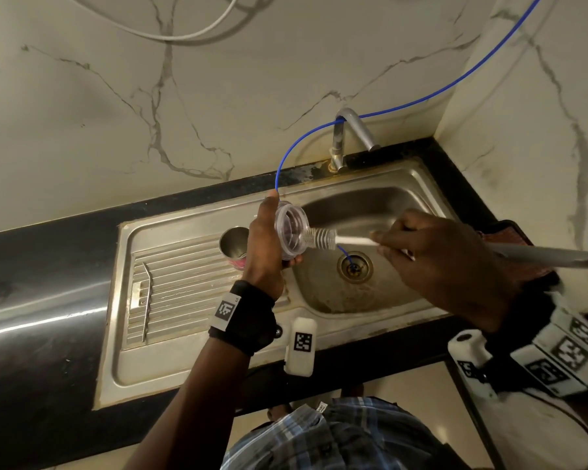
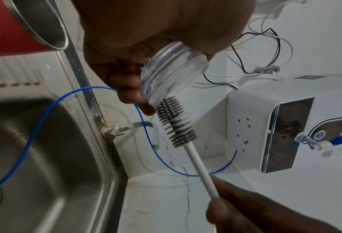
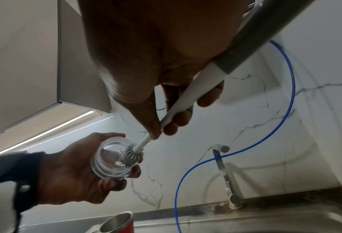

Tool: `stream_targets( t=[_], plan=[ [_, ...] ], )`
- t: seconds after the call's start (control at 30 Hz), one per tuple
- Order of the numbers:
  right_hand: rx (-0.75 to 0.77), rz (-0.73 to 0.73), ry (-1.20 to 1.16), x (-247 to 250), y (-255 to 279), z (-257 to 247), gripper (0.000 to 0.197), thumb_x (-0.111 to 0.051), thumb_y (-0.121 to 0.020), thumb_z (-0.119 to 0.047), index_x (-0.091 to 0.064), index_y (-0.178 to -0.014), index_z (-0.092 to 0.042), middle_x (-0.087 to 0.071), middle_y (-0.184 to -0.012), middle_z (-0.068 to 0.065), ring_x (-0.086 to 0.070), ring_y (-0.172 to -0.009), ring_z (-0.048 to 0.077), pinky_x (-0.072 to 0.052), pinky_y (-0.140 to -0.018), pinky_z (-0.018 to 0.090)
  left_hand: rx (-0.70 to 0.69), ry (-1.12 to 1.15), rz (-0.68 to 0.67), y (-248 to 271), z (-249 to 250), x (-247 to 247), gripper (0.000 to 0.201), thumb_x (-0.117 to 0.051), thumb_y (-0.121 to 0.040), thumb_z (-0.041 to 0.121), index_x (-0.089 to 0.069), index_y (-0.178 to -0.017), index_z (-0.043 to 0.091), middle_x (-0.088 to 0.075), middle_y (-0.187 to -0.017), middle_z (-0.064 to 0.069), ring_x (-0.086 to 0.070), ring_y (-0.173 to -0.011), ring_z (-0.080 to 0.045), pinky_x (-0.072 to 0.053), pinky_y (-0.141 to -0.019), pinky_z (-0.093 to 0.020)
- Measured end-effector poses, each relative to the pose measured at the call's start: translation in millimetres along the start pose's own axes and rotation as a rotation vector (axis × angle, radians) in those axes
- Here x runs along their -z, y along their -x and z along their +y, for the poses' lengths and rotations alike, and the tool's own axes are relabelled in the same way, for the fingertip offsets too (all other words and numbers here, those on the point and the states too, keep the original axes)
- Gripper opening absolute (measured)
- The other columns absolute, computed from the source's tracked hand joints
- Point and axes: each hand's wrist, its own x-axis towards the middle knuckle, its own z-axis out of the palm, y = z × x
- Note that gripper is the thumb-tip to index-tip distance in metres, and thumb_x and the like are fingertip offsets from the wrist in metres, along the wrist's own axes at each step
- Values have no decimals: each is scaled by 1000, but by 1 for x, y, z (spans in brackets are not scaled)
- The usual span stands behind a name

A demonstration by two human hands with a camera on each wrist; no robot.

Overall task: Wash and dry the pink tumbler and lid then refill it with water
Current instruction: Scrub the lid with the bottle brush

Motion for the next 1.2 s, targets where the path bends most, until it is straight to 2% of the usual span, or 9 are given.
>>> stream_targets(
  t=[0.1,0.2,0.3,0.37,0.5,0.73,0.9,1.07,1.2],
  plan=[
    [-14,50,58,3,-10,6,29,-63,-97,-34,-72,-124,-32,-53,-90,-10,-49,-71,6,-48,-56,31,7,0,-33,3,-1,-4,59,-45,-102,70,-72,-104,18,-72,-79,-1,-62,-71,-16,-43,-60,-28],
    [22,28,68,2,-14,6,33,-58,-98,-35,-67,-131,-33,-55,-96,-7,-47,-77,6,-53,-58,37,6,1,-57,7,-2,-9,55,-45,-103,69,-70,-91,22,-68,-77,-2,-59,-66,-14,-40,-56,-28],
    [33,32,109,0,-11,2,32,-67,-96,-30,-69,-128,-33,-54,-94,-8,-44,-77,5,-54,-64,45,2,-1,-36,8,-2,-8,57,-45,-103,69,-72,-94,20,-67,-77,-3,-59,-65,-13,-40,-55,-27],
    [71,18,121,0,-5,0,32,-70,-93,-27,-71,-125,-29,-55,-93,-6,-39,-76,3,-52,-64,41,6,12,-21,5,0,-5,59,-45,-102,69,-71,-105,16,-68,-80,-4,-60,-67,-14,-42,-57,-28],
    [109,-81,44,3,3,-7,35,-51,-98,-41,-69,-127,-33,-56,-96,-10,-44,-68,3,-41,-64,32,43,38,5,4,-4,-5,59,-47,-102,69,-71,-105,15,-71,-79,-2,-65,-68,-15,-45,-60,-28],
    [109,11,-82,6,-1,-8,32,-59,-98,-36,-71,-126,-29,-63,-97,-11,-58,-64,8,-52,-52,34,-10,28,8,12,-5,-13,55,-45,-105,63,-73,-103,16,-76,-77,0,-68,-61,-7,-47,-60,-28],
    [70,22,-84,3,-10,-7,33,-61,-99,-32,-69,-130,-25,-60,-94,-9,-49,-60,4,-41,-51,23,-10,46,2,13,-6,-16,52,-48,-103,66,-75,-99,22,-80,-87,-3,-72,-84,-21,-49,-74,-34],
    [86,10,-18,8,-10,-16,31,-64,-99,-28,-71,-129,-23,-59,-92,-9,-46,-59,5,-31,-52,14,-24,36,8,11,-5,-15,51,-46,-105,63,-73,-91,22,-77,-79,-2,-70,-76,-18,-48,-64,-29],
    [163,-36,12,12,1,-21,33,-59,-99,-28,-70,-129,-19,-60,-91,-6,-44,-58,4,-38,-48,21,-49,23,29,6,-6,-9,55,-43,-106,63,-71,-102,16,-75,-86,-7,-68,-73,-16,-50,-60,-25]
  ],
)
